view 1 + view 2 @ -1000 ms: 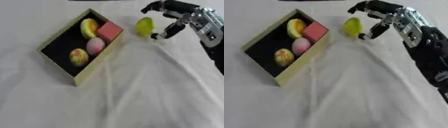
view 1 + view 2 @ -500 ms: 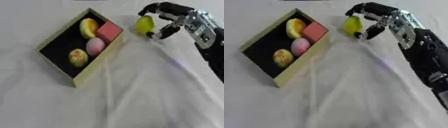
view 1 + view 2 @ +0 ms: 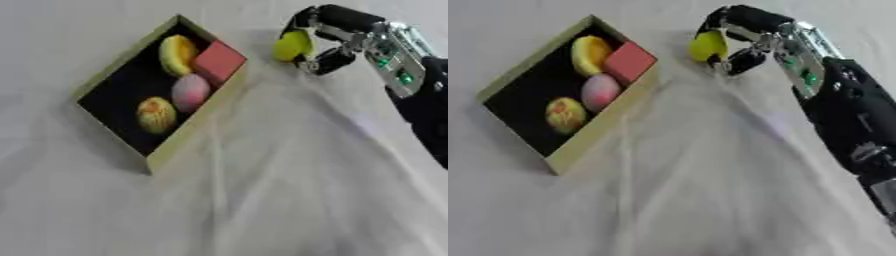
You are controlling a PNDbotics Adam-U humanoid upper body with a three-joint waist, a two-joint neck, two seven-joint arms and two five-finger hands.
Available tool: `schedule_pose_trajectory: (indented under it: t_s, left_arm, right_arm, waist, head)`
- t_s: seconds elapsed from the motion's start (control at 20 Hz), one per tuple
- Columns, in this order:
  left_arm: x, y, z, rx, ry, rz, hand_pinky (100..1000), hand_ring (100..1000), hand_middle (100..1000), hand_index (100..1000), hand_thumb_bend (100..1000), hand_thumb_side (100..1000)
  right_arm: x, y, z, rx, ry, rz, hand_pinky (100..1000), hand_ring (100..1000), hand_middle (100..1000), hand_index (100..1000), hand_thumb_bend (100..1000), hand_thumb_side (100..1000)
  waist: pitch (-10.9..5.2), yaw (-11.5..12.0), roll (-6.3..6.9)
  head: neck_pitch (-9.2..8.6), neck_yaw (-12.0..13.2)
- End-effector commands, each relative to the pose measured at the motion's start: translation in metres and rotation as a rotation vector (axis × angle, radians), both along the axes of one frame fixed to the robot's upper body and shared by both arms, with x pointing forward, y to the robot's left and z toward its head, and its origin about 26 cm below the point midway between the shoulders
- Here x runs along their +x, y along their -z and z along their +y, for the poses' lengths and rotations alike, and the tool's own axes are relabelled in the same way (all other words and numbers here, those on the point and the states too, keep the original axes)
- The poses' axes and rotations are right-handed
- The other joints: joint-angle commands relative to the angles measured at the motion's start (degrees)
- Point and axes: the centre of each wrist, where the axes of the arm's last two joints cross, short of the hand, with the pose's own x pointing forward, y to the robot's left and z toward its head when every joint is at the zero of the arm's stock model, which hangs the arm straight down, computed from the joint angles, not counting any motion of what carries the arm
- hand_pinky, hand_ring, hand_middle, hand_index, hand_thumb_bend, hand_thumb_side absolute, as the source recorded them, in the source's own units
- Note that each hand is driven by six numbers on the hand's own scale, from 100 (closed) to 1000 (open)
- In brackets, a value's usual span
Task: Pick up objects on the table and place them in the box.
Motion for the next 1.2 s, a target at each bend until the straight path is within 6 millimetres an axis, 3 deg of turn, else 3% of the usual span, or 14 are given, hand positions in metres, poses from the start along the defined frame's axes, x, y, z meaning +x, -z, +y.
schedule_pose_trajectory:
  t_s: [0.05, 0.25, 0.6, 0.85, 1.2]
  left_arm:
    - [-0.004, -0.007, 0.001, 0.014, -0.003, -0.024, 641, 567, 617, 827, 200, 558]
    - [-0.004, -0.006, 0.002, 0.014, -0.006, -0.022, 642, 568, 617, 827, 200, 557]
    - [-0.004, -0.005, 0.001, 0.019, -0.002, -0.019, 643, 569, 618, 827, 203, 553]
    - [-0.004, -0.007, 0.000, 0.022, 0.008, -0.026, 645, 571, 619, 828, 208, 546]
    - [-0.004, -0.011, -0.004, 0.019, 0.028, -0.050, 647, 574, 620, 830, 215, 540]
  right_arm:
    - [-0.006, -0.021, 0.000, 0.042, -0.019, -0.063, 852, 841, 534, 717, 100, 100]
    - [-0.018, -0.039, 0.017, 0.087, -0.101, -0.106, 835, 811, 523, 713, 100, 100]
    - [-0.043, -0.067, 0.067, 0.058, -0.296, -0.089, 829, 804, 527, 716, 100, 100]
    - [-0.042, -0.066, 0.102, 0.005, -0.381, -0.025, 829, 805, 532, 718, 100, 100]
    - [-0.029, -0.048, 0.138, -0.037, -0.451, 0.054, 837, 819, 544, 731, 100, 100]
  waist:
    - [-1.93, -0.13, 0.13]
    - [-2.38, -0.26, 0.06]
    - [-3.34, -0.41, -0.17]
    - [-3.87, -0.06, -0.33]
    - [-3.94, 0.83, -0.67]
  head:
    - [-0.05, 0.00]
    - [0.36, 0.10]
    - [1.01, -0.02]
    - [1.33, -0.47]
    - [1.30, -1.52]
